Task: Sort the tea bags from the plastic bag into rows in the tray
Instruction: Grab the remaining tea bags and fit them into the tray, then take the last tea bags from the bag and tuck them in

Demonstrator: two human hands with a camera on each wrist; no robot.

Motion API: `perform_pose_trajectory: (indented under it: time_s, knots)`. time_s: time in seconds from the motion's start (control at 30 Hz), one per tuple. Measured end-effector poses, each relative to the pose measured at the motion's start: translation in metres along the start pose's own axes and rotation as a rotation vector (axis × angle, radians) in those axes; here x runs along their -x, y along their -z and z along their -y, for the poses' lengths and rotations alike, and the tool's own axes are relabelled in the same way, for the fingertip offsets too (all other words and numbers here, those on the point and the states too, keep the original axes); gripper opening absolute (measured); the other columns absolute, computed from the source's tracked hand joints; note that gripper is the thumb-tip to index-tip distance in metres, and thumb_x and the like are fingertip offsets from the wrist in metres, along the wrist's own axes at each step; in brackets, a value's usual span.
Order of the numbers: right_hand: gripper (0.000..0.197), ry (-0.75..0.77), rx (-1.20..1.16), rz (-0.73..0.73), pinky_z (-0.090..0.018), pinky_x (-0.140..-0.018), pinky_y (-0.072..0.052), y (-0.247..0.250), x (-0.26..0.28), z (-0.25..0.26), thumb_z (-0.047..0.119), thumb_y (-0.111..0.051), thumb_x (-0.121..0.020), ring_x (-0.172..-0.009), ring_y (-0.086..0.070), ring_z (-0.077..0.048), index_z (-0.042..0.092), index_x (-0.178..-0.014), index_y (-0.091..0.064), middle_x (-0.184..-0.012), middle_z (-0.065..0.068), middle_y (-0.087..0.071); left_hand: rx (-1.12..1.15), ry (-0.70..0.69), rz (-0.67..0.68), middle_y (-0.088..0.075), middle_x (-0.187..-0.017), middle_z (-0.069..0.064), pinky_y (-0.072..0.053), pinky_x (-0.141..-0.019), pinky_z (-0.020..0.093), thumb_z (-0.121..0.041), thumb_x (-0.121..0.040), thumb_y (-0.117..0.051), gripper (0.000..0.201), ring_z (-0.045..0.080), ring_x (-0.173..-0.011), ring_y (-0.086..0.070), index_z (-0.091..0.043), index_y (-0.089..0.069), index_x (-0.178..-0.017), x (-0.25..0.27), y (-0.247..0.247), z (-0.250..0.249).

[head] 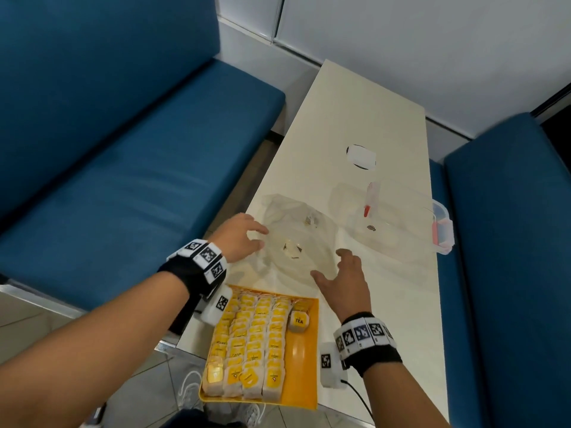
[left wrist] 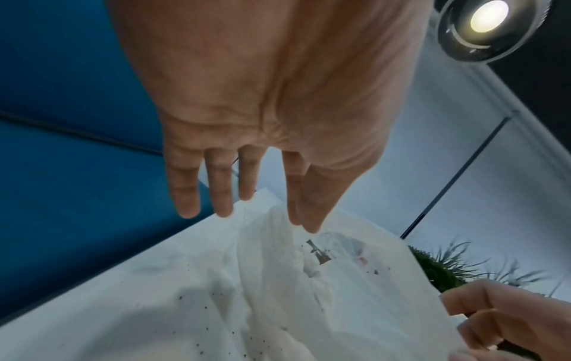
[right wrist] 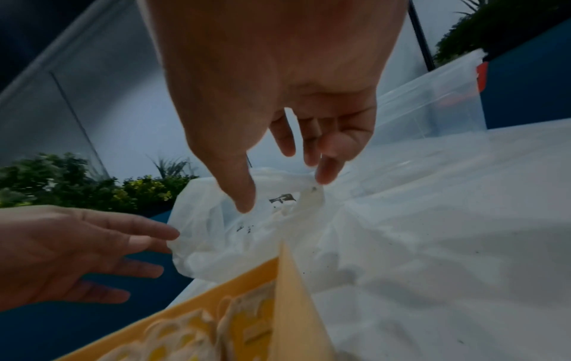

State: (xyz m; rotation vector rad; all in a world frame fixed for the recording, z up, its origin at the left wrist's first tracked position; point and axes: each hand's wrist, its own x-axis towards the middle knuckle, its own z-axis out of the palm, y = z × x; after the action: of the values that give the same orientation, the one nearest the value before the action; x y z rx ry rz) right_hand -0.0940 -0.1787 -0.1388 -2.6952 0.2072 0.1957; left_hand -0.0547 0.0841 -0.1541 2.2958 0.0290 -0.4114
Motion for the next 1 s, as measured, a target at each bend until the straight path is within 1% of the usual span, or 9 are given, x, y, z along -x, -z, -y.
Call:
perform_pose_trajectory:
  time_s: [0.1,0.2,0.3,0.4,0.47,0.57,0.7,0.83,1.0]
  knots:
    - [0.027,-0.031,-0.070,0.035,-0.034,-0.082,-0.051,-0.002,-0.016,0.004,0.022,-0.063,-0.093,-0.101,-0.063,-0.028,0.012,-0.117,-0.058,-0.107,-0.009,-0.065,0.057,-0.014,-0.046,-0.054,-0.143,-0.005,-0.047,-0.090,0.025,-0.027,-0.093,-0.072,0.043,0.010,-0.105,-0.060,-0.028,-0.061,-0.134,-0.017,-0.003,-0.008]
    - [0.003,-0.086,-0.260,-0.012,-0.033,-0.071,-0.056,0.002,-0.021,0.007,0.012,-0.061,-0.093,-0.079,-0.070,-0.026,0.010,-0.095,-0.061,-0.090,-0.009,-0.069,0.103,-0.119,-0.163,-0.052,-0.145,-0.008,-0.051,-0.094,0.027,-0.023,-0.092,-0.073,0.051,0.007,-0.101,-0.059,-0.025,-0.057,-0.140,-0.024,0.002,-0.028]
    - [0.007,-0.171,-0.539,0.018,-0.032,-0.063,-0.059,0.007,-0.020,0.010,0.003,-0.062,-0.090,-0.062,-0.073,-0.026,0.005,-0.085,-0.057,-0.088,-0.015,-0.069,0.085,-0.274,-0.261,-0.051,-0.143,-0.013,-0.049,-0.101,0.032,-0.025,-0.092,-0.072,0.050,0.010,-0.111,-0.058,-0.025,-0.057,-0.140,-0.022,0.013,-0.051]
    - [0.014,-0.242,-0.884,0.098,-0.034,-0.065,-0.061,0.008,-0.013,0.014,-0.008,-0.062,-0.087,-0.065,-0.072,-0.034,0.002,-0.084,-0.052,-0.085,-0.022,-0.063,0.004,-0.421,-0.397,-0.053,-0.133,-0.013,-0.049,-0.094,0.030,-0.023,-0.094,-0.065,0.031,0.010,-0.115,-0.055,-0.025,-0.067,-0.125,-0.010,0.024,-0.073]
    - [0.016,-0.252,-1.003,0.149,-0.032,-0.063,-0.061,0.005,-0.008,0.017,-0.011,-0.062,-0.087,-0.067,-0.072,-0.036,0.003,-0.085,-0.052,-0.082,-0.024,-0.061,-0.001,-0.468,-0.373,-0.059,-0.125,-0.010,-0.051,-0.091,0.030,-0.017,-0.096,-0.058,0.025,0.011,-0.109,-0.060,-0.021,-0.071,-0.117,-0.003,0.030,-0.090]
    - [0.021,-0.236,-1.128,0.203,-0.031,-0.063,-0.061,-0.006,-0.003,0.019,-0.012,-0.059,-0.090,-0.068,-0.072,-0.035,0.006,-0.087,-0.049,-0.078,-0.023,-0.058,-0.113,-0.279,-0.094,-0.065,-0.126,0.000,-0.049,-0.096,0.028,-0.010,-0.097,-0.049,0.033,0.019,-0.117,-0.061,-0.016,-0.068,-0.123,-0.004,0.035,-0.112]
    - [0.028,-0.219,-1.249,0.177,-0.030,-0.061,-0.059,-0.021,0.000,0.024,-0.015,-0.058,-0.089,-0.072,-0.070,-0.040,0.008,-0.085,-0.044,-0.081,-0.021,-0.051,-0.115,0.069,0.136,-0.069,-0.093,0.008,-0.059,-0.089,0.038,-0.005,-0.095,-0.048,0.018,0.029,-0.096,-0.071,-0.006,-0.064,-0.086,-0.023,0.027,-0.114]
    - [0.026,-0.216,-1.290,0.156,-0.030,-0.062,-0.059,-0.024,0.001,0.026,-0.014,-0.059,-0.089,-0.076,-0.070,-0.043,0.007,-0.083,-0.045,-0.087,-0.024,-0.054,-0.006,0.134,0.165,-0.069,-0.083,0.008,-0.060,-0.081,0.034,-0.008,-0.094,-0.056,0.015,0.024,-0.078,-0.067,-0.006,-0.067,-0.084,-0.037,0.016,-0.106]
    - [0.027,-0.106,-1.159,0.171,-0.037,-0.067,-0.061,-0.016,0.001,0.031,-0.014,-0.061,-0.087,-0.082,-0.067,-0.040,0.005,-0.076,-0.046,-0.090,-0.018,-0.051,-0.164,0.165,0.267,-0.071,-0.082,0.008,-0.059,-0.090,0.039,-0.008,-0.095,-0.058,0.019,0.027,-0.088,-0.071,-0.004,-0.067,-0.079,-0.045,-0.005,-0.089]
